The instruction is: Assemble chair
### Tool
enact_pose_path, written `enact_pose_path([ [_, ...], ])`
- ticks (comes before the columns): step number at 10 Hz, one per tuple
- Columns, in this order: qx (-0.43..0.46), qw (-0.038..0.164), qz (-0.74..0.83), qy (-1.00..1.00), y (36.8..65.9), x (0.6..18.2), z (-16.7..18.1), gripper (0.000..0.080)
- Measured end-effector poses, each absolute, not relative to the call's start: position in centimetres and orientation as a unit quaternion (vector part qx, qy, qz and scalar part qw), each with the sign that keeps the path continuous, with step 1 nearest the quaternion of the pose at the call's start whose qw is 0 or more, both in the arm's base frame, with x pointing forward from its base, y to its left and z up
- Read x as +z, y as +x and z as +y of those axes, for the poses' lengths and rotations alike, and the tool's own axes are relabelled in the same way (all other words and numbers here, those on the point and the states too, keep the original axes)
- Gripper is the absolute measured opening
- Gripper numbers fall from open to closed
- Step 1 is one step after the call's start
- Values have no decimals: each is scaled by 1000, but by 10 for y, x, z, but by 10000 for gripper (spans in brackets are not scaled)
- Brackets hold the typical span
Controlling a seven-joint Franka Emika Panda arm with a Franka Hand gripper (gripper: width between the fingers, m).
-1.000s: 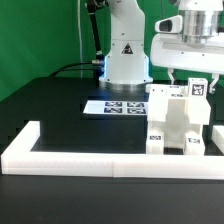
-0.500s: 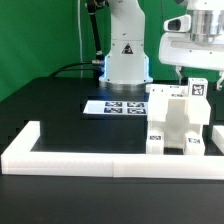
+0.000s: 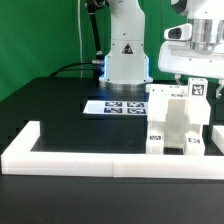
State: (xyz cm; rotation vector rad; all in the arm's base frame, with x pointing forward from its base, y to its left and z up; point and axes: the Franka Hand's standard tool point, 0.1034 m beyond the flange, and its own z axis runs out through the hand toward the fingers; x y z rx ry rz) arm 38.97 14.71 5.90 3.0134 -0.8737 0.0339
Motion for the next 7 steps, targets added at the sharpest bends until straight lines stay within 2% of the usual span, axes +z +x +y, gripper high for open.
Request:
enact_pose_path([
  [5,72,-15,-240,968,409,59,124,649],
  [7,98,-17,-230,968,415,57,127,649],
])
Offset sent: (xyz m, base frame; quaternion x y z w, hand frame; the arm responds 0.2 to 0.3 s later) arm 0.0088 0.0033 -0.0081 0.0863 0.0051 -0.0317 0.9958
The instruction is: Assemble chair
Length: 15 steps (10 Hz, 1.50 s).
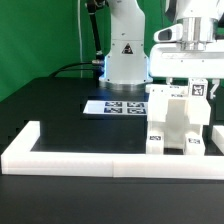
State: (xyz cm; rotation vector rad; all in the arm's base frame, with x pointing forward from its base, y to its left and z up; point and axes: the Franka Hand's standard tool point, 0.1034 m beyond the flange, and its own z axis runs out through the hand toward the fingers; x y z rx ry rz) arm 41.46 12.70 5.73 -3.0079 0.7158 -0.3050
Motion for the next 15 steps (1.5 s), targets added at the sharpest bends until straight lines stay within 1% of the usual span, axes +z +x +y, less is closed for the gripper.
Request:
enact_pose_path([
  [1,-85,17,228,-970,410,56,135,649],
  [4,-86,15,223,-971,410,54,134,649],
  [6,-81,5,219,-972,404,44,132,649],
  [8,-77,-1,217,-973,402,39,131,649],
  [11,-75,-6,215,-974,401,35,126,649],
  [13,-71,-15,217,-974,400,27,118,649],
  [15,-70,-15,217,-974,400,27,119,649],
])
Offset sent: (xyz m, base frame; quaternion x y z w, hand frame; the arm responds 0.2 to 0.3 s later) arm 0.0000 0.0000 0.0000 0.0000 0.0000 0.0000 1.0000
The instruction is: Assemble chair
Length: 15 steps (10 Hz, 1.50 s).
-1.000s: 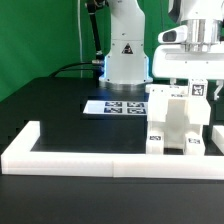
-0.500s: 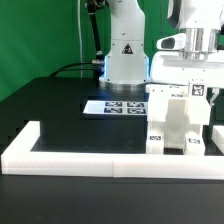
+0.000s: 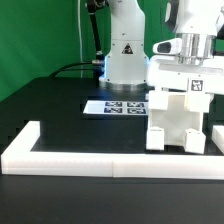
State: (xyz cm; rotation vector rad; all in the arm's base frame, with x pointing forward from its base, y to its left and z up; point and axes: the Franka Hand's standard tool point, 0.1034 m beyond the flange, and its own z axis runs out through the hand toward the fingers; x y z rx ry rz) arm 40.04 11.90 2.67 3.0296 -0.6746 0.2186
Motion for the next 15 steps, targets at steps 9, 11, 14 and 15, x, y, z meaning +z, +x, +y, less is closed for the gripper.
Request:
enact_pose_path([
  [9,76,17,-214,974,425,28,100,649],
  [11,77,16,-211,974,430,30,98,649],
  [14,79,17,-211,974,433,32,96,649],
  [15,79,17,-211,974,433,32,95,649],
])
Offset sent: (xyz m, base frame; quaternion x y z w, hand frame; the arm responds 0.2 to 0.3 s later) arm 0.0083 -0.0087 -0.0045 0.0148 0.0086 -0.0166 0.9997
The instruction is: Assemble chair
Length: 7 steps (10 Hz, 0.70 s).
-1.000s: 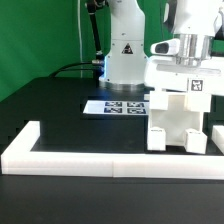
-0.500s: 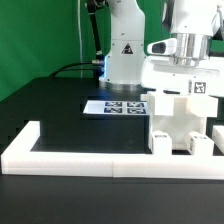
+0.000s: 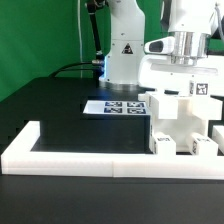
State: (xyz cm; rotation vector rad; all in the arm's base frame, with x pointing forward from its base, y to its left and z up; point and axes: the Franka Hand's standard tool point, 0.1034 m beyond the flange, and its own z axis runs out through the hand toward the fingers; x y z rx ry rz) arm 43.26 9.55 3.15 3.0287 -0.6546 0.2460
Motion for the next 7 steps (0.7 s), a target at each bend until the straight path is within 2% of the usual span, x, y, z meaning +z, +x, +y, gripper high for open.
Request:
enact_pose_path([
  [2,79,16,-210,974,432,32,96,649],
  [7,77,-3,-201,977,419,49,120,649],
])
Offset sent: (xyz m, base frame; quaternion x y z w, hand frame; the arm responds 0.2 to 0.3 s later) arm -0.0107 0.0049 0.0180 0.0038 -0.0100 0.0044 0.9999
